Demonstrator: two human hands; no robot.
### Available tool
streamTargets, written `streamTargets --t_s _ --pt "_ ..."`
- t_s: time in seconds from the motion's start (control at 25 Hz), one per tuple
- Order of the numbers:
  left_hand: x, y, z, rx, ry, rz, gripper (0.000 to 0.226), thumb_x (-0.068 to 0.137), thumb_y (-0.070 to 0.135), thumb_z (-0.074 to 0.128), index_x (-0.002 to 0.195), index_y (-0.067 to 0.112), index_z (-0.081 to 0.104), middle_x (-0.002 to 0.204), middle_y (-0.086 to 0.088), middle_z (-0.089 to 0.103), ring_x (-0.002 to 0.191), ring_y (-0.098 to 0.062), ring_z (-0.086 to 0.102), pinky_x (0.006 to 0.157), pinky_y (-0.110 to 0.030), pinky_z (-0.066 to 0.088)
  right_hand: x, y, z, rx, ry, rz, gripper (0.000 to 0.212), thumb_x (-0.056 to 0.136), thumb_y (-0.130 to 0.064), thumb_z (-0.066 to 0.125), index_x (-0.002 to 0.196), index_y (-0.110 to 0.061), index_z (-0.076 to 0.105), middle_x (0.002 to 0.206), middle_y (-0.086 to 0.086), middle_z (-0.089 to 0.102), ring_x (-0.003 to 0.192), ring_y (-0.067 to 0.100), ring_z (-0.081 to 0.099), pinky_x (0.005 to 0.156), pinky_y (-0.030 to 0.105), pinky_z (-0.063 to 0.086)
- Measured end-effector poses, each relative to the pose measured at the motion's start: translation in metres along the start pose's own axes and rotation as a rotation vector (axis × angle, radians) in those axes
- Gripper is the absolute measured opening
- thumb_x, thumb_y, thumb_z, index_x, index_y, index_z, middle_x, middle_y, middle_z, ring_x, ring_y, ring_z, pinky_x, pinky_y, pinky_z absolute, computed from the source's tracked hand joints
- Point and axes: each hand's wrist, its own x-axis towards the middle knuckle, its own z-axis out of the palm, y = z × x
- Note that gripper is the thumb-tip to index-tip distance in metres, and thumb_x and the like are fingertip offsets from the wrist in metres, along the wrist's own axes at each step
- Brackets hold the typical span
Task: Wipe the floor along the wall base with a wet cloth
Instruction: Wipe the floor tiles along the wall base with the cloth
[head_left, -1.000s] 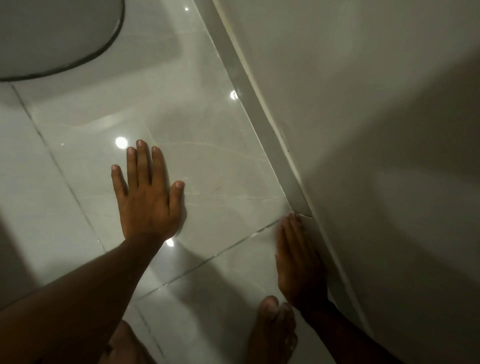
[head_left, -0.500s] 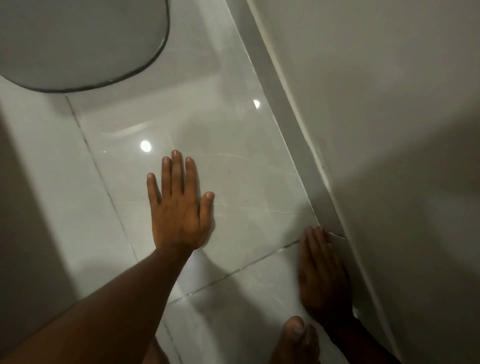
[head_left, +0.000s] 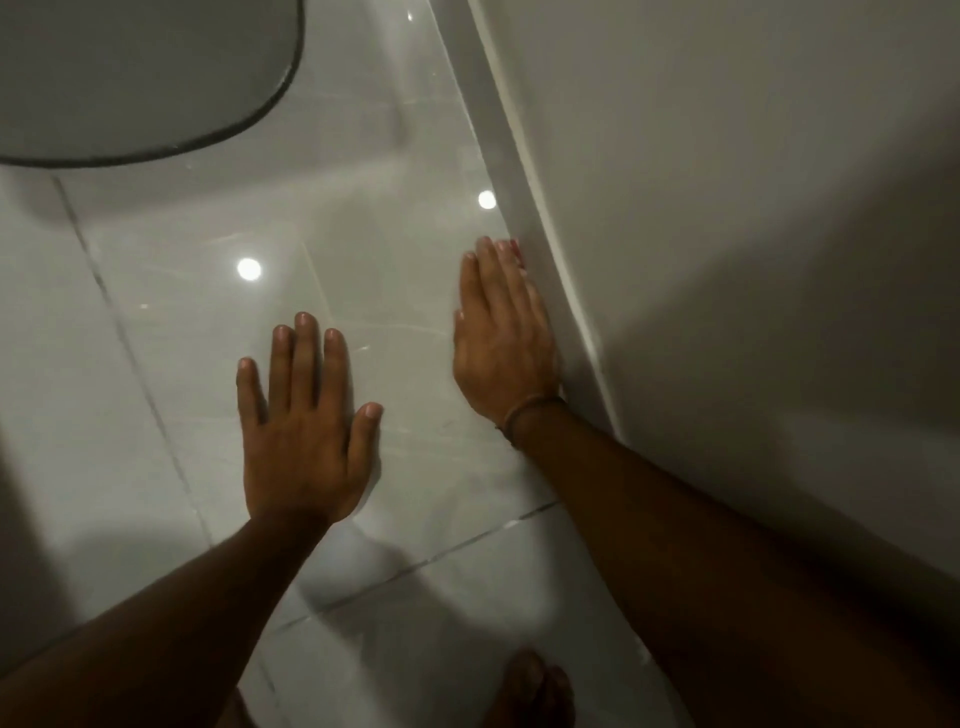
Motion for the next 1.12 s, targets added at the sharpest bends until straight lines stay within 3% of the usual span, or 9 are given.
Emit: streamTargets --t_s 0.36,0.6,0.8,0.96,1.12 --pt "0.0 -0.002 0.002 0.017 0.002 0.004 0.082 0.11 0.059 0.023 0.176 0.014 0.004 0.187 -0.012 -0.002 0.173 -0.029 -0.005 0.138 -0.057 -0.002 0.031 -0.01 0.0 -0.012 0.034 0.023 0.056 0.11 -0.021 0.041 0.162 -0.002 0.032 0.172 0.02 0.032 0.163 0.036 0.024 0.134 0.048 0.028" --pt "0.0 0.002 -0.008 -0.033 -0.003 0.0 0.08 0.11 0.052 0.03 0.176 0.011 0.01 0.186 -0.016 0.003 0.173 -0.033 -0.001 0.138 -0.061 0.003 -0.126 0.015 -0.001 -0.056 0.046 0.123 0.055 0.108 -0.015 0.047 0.161 -0.004 0.035 0.17 0.016 0.037 0.162 0.033 0.027 0.129 0.049 0.037" --pt "0.0 0.003 -0.009 -0.043 -0.008 0.0 0.079 0.11 0.051 0.028 0.176 0.01 0.01 0.186 -0.016 0.001 0.173 -0.032 -0.002 0.137 -0.061 0.002 -0.23 0.037 0.003 -0.116 -0.015 0.16 0.058 0.109 -0.019 0.044 0.163 -0.007 0.03 0.173 0.012 0.028 0.164 0.029 0.024 0.125 0.047 0.041" --pt "0.0 0.004 -0.007 -0.03 -0.006 -0.004 0.08 0.11 0.052 0.029 0.176 0.011 0.009 0.186 -0.016 0.001 0.173 -0.033 -0.001 0.138 -0.059 0.001 -0.225 0.04 0.002 -0.15 -0.062 0.113 0.056 0.112 -0.024 0.033 0.164 -0.005 0.028 0.172 0.016 0.034 0.163 0.033 0.025 0.126 0.049 0.039" --pt "0.0 0.002 -0.003 -0.023 0.01 -0.001 0.081 0.11 0.052 0.031 0.176 0.012 0.009 0.186 -0.015 0.001 0.173 -0.032 -0.002 0.138 -0.057 -0.001 -0.158 0.029 -0.001 -0.138 -0.041 0.065 0.053 0.107 -0.016 0.048 0.158 -0.002 0.04 0.167 0.019 0.042 0.16 0.038 0.032 0.127 0.05 0.039"
